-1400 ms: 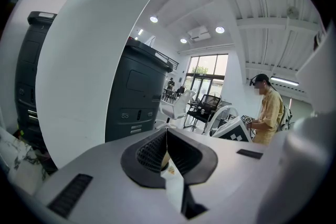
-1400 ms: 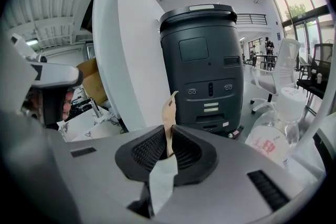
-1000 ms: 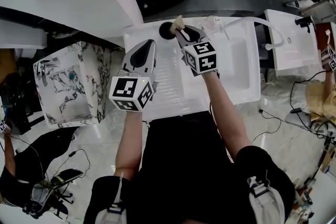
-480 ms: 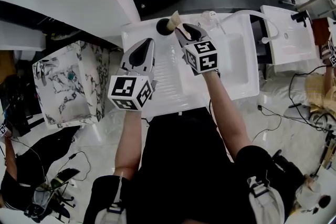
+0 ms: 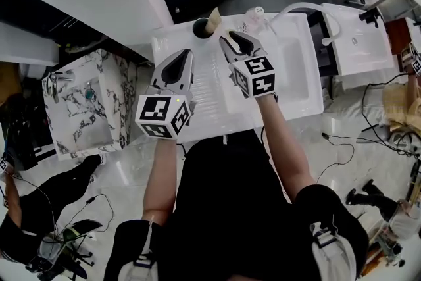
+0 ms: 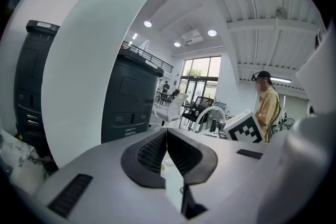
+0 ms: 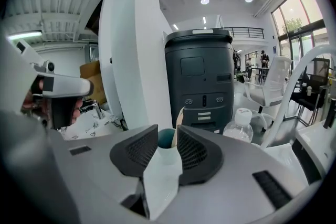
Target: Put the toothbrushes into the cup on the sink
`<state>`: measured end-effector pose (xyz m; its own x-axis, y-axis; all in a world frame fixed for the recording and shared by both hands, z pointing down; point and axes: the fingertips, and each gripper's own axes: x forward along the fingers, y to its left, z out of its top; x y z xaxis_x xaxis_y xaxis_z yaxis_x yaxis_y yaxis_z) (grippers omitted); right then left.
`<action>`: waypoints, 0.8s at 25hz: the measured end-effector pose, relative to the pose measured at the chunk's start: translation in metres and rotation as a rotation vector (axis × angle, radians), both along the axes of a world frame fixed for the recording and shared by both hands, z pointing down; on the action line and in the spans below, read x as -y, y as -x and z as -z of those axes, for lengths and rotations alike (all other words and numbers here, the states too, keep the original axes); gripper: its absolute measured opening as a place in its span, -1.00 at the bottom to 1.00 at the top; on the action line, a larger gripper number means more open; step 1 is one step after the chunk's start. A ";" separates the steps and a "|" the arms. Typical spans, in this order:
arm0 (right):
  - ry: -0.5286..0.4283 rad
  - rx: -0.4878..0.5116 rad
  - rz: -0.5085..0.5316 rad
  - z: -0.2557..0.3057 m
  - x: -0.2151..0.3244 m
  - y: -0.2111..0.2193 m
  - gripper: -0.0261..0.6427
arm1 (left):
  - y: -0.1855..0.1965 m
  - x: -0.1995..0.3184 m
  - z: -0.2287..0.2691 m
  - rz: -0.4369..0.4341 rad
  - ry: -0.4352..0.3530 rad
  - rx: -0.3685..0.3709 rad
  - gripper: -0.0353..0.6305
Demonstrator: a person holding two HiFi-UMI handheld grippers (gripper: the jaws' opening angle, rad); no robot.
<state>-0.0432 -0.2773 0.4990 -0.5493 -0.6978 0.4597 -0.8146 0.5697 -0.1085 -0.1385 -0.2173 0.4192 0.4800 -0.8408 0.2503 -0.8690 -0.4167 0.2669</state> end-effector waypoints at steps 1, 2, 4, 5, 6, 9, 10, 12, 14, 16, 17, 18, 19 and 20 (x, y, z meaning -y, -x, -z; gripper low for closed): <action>-0.009 0.002 0.003 0.003 -0.002 -0.001 -0.53 | -0.001 -0.002 0.002 0.002 -0.004 0.002 -0.85; -0.017 0.004 0.007 0.007 -0.005 -0.002 -0.54 | -0.002 -0.004 0.003 0.006 -0.007 0.003 -0.85; -0.031 0.007 0.019 0.013 -0.012 -0.004 -0.56 | -0.004 -0.008 0.006 0.013 -0.011 0.008 -0.85; -0.038 0.008 0.026 0.016 -0.016 -0.005 -0.57 | -0.006 -0.011 0.006 0.016 -0.012 0.010 -0.85; -0.044 0.010 0.031 0.019 -0.020 -0.007 -0.59 | -0.007 -0.014 0.007 0.020 -0.013 0.012 -0.85; -0.060 0.024 0.045 0.029 -0.035 -0.016 -0.66 | -0.016 -0.025 0.012 0.033 -0.017 0.018 -0.85; -0.065 0.029 0.051 0.033 -0.041 -0.019 -0.67 | -0.020 -0.031 0.013 0.038 -0.017 0.019 -0.85; -0.076 0.037 0.061 0.040 -0.055 -0.028 -0.71 | -0.029 -0.042 0.015 0.047 -0.015 0.018 -0.85; -0.091 0.048 0.069 0.049 -0.069 -0.037 -0.75 | -0.038 -0.055 0.015 0.053 -0.011 0.017 -0.85; -0.111 0.062 0.082 0.058 -0.084 -0.045 -0.76 | -0.048 -0.068 0.015 0.062 -0.011 0.017 -0.85; -0.121 0.069 0.090 0.064 -0.092 -0.049 -0.76 | -0.052 -0.075 0.016 0.066 -0.013 0.017 -0.85; -0.133 0.077 0.097 0.069 -0.101 -0.054 -0.77 | -0.057 -0.082 0.018 0.069 -0.016 0.019 -0.85; -0.144 0.086 0.104 0.075 -0.109 -0.059 -0.77 | -0.062 -0.088 0.020 0.072 -0.021 0.022 -0.85; -0.157 0.095 0.108 0.081 -0.117 -0.064 -0.78 | -0.067 -0.095 0.022 0.075 -0.028 0.026 -0.85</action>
<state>0.0212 -0.1603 0.4176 -0.6605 -0.6915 0.2926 -0.7383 0.6691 -0.0850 -0.0710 -0.1227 0.3972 0.4093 -0.8807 0.2383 -0.9045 -0.3573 0.2329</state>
